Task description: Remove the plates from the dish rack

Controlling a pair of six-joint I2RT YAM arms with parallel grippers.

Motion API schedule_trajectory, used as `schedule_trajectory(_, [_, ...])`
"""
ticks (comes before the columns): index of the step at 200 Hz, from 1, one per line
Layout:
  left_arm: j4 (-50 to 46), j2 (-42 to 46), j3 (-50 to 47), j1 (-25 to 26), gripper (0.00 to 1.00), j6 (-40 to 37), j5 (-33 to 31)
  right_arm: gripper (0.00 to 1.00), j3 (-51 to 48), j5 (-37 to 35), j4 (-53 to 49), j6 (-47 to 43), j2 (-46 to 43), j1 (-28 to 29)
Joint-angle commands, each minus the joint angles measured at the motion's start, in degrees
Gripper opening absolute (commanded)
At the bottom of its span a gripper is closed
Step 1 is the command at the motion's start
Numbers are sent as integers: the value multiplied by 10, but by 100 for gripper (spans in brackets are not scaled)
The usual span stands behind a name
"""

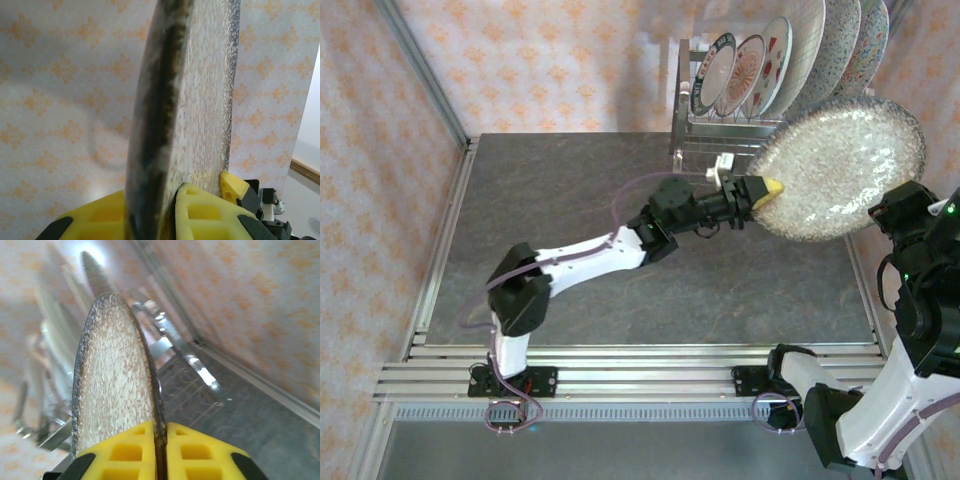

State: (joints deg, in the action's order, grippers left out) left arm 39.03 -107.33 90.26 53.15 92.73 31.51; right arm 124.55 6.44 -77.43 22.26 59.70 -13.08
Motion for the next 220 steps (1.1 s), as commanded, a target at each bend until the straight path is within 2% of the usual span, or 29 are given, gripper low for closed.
schedule_trajectory(1, [-21,87,-2,-11,0,-103,12,17,-11,161,96,39,-9,5])
schedule_trajectory(36, [-54,141,-9,-61,0,-116,20,37,-22,308,157,85,9,4])
schedule_trajectory(63, [-90,178,-4,-108,0,-127,26,52,-17,383,213,123,25,5])
schedule_trajectory(93, [-102,212,-8,-165,0,-120,28,59,17,460,223,144,67,5])
schedule_trajectory(113, [-102,232,-10,-209,0,-104,30,61,36,476,233,151,79,5])
schedule_trajectory(140, [-99,261,-22,-281,0,-81,35,62,27,478,260,160,105,8])
schedule_trajectory(159, [-98,279,-32,-344,0,-64,40,62,14,450,276,149,114,43])
schedule_trajectory(194, [-89,298,-55,-465,0,-40,50,62,48,330,257,83,171,213])
schedule_trajectory(220, [-68,297,-73,-534,0,-26,44,62,68,248,280,36,219,336])
